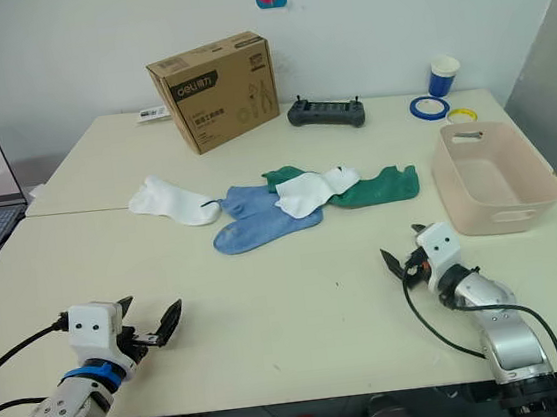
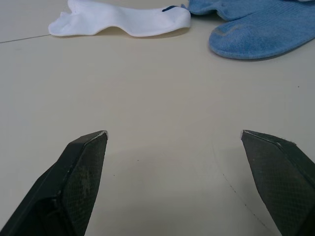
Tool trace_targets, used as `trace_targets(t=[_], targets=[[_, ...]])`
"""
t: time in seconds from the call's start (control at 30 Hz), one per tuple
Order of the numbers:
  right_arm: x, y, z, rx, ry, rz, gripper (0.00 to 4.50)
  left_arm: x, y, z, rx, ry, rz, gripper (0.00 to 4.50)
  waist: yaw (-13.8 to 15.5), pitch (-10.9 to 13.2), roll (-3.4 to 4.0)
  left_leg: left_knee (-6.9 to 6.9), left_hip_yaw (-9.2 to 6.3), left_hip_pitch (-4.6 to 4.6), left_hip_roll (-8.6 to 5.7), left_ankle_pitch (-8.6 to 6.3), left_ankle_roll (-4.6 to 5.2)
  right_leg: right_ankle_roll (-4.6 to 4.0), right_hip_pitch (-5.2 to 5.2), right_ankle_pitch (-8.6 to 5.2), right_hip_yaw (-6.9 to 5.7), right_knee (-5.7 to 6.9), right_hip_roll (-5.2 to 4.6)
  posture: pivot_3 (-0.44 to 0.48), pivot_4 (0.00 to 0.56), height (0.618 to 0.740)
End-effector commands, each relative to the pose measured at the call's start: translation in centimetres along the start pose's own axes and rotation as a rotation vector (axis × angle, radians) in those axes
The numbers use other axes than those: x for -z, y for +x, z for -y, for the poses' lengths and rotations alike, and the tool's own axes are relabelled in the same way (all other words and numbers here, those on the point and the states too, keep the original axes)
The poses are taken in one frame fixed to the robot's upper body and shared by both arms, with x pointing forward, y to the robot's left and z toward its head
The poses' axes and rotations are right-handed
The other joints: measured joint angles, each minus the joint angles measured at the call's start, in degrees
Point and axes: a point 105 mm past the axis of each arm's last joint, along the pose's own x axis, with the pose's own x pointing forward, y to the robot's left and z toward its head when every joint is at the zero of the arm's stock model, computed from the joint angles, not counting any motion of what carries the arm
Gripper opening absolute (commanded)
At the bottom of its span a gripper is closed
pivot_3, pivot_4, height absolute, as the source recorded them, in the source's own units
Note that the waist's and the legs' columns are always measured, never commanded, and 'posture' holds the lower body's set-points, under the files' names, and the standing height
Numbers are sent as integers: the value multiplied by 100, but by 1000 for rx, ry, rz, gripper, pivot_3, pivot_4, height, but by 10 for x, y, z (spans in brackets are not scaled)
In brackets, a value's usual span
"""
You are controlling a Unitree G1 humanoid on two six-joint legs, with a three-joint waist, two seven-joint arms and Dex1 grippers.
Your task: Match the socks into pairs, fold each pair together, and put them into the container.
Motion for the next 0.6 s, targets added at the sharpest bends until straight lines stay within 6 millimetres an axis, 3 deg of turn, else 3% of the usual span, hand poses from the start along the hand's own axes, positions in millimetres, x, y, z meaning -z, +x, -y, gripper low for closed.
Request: trace_targets(t=[0.03, 0.6], targets=[[-14, 0, 3, 7, -23, 50, 4487, -9, -2, -4, -23, 21, 36, 4500, 0, 0, 0, 0, 0, 0, 0, 0, 0, 0, 0, 0, 0, 0, 0, 0, 150, 740], [-15, 0, -3, -41, -12, 55, 4487, -13, -6, -3, -9, -22, 67, 4500, 0, 0, 0, 0, 0, 0, 0, 0, 0, 0, 0, 0, 0, 0, 0, 0, 150, 740]])
